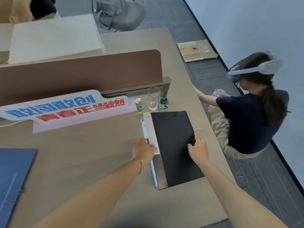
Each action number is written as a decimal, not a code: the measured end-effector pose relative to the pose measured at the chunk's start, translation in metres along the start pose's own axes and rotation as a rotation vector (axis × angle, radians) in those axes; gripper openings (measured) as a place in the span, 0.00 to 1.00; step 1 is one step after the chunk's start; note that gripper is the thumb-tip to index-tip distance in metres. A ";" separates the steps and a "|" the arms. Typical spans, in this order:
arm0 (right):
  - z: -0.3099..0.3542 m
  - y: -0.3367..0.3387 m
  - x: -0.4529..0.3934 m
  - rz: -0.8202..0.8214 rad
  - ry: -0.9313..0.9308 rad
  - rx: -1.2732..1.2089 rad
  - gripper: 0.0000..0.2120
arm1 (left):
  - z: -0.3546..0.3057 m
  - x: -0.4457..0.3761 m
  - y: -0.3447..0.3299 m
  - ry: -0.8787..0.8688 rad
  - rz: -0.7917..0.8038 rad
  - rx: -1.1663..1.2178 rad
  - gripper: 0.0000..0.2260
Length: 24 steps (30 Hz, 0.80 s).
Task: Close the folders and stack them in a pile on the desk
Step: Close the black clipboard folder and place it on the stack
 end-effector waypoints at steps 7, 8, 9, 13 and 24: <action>0.021 0.006 0.024 -0.136 0.155 0.084 0.29 | -0.004 0.015 0.027 -0.108 -0.007 -0.029 0.13; 0.029 0.008 0.029 -0.159 0.188 0.098 0.29 | -0.004 0.017 0.031 -0.138 -0.008 -0.055 0.14; 0.037 0.010 0.034 -0.186 0.220 0.115 0.29 | -0.005 0.021 0.036 -0.174 -0.016 -0.087 0.16; 0.076 0.015 0.059 -0.295 0.390 0.181 0.29 | -0.009 0.038 0.059 -0.356 -0.085 -0.285 0.23; 0.203 -0.006 0.140 -0.319 0.848 0.303 0.30 | 0.032 0.072 0.159 -0.463 -0.244 -0.475 0.25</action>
Point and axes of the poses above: each hand's wrist, its own x-axis away from the middle knuckle, its own y-axis out of the back of the hand, z = x × y, the point moved 2 cm from there along -x, towards the middle knuckle, and after that the axes turned 13 degrees about x, right-handed, at the moved point
